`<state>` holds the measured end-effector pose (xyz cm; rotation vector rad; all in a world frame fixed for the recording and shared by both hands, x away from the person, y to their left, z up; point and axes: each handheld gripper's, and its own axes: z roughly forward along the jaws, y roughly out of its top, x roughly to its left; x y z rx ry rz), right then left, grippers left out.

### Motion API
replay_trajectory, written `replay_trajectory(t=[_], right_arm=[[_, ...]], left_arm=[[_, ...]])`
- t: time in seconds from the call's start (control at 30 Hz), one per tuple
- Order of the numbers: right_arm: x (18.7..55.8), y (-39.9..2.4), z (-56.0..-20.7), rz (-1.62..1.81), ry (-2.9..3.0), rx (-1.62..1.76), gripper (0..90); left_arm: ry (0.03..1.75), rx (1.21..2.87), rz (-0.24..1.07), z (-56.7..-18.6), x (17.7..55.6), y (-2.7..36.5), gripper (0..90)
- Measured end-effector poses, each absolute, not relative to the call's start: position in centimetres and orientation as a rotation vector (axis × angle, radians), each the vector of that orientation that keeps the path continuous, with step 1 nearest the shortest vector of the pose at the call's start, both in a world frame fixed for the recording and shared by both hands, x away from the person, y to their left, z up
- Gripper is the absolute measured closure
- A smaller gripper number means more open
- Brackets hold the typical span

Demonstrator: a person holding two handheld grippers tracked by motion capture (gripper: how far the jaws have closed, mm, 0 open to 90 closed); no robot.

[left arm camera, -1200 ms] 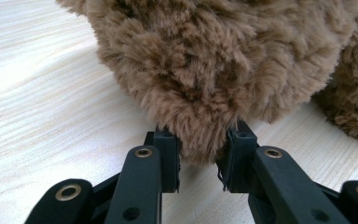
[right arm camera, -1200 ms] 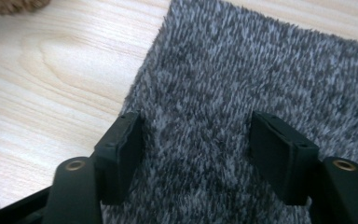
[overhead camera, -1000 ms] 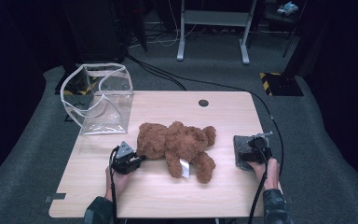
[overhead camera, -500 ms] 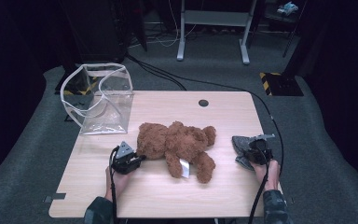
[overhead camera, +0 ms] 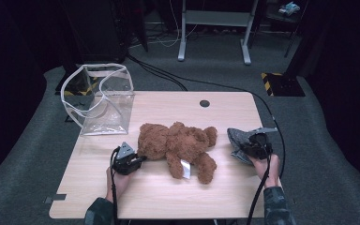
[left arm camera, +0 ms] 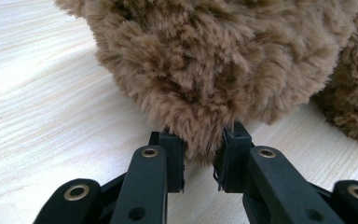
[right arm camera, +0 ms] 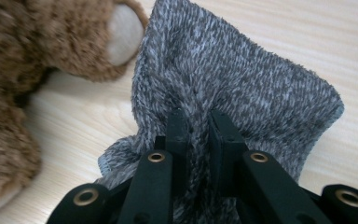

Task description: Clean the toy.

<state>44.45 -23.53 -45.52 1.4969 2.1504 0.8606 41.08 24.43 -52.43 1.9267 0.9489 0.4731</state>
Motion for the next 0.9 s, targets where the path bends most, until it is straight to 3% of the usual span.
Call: replay_trajectory(t=[0.9], right_arm=[[46.5, -17.6, -39.9, 0.936, 2.243, 1.282, 79.7]], left_arm=[[0.946, 1.921, 0.483, -52.5, 41.1, 24.3, 75.6]])
